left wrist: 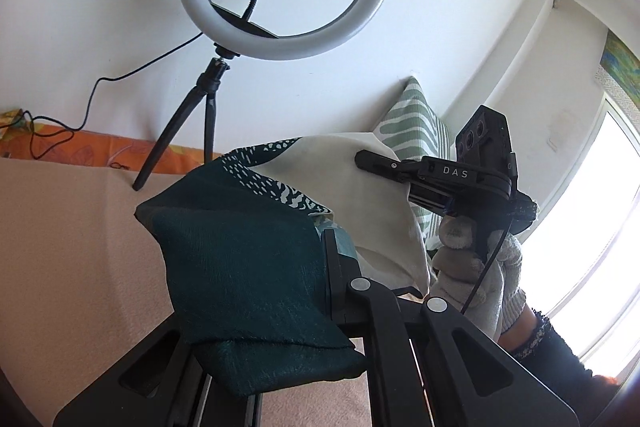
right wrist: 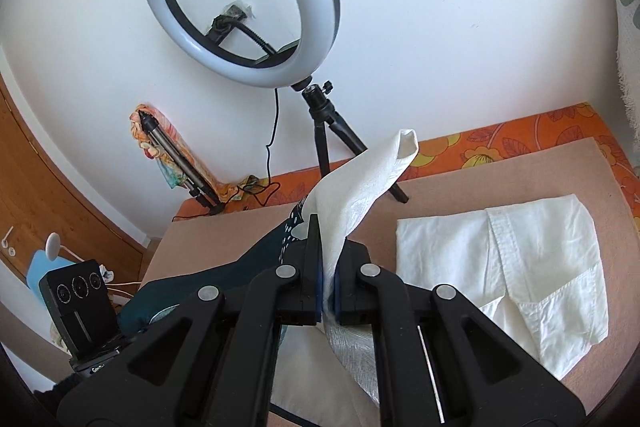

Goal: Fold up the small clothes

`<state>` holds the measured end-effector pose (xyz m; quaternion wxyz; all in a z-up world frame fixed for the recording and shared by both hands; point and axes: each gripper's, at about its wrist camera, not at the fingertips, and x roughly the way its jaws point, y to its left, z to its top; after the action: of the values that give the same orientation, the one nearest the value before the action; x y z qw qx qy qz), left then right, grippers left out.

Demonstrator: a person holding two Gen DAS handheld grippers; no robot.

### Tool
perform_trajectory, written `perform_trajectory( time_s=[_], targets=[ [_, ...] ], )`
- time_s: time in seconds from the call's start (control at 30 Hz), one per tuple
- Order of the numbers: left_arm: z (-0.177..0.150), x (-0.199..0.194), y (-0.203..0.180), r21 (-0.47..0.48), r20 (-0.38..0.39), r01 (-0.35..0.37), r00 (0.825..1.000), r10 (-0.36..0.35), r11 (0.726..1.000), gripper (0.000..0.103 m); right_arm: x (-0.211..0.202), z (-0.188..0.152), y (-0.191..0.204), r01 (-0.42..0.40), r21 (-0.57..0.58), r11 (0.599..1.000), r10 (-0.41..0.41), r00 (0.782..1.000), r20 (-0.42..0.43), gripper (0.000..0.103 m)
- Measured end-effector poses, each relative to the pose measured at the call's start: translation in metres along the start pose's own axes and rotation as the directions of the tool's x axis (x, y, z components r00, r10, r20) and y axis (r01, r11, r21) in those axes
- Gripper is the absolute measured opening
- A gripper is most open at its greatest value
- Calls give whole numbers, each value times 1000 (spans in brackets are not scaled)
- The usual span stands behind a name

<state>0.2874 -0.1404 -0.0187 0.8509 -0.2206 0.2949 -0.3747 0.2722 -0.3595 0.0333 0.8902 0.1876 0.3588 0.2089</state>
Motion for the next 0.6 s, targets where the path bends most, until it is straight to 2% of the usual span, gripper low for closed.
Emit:
perform_trajectory(
  time_s=[0.33, 0.47, 0.6],
  targets=[
    [4, 72, -42, 96, -6, 43, 999, -43, 994, 4, -30, 27, -76, 68, 19, 998, -69, 996, 53, 5],
    [-6, 97, -40, 71, -34, 41, 999, -39, 997, 4, -28, 27, -107, 68, 43, 997, -70, 997, 42, 5],
    [-27, 112, -35, 39, -78, 37, 996, -34, 999, 4, -16, 17, -140, 31, 97, 995, -32, 999, 8, 5]
  ],
)
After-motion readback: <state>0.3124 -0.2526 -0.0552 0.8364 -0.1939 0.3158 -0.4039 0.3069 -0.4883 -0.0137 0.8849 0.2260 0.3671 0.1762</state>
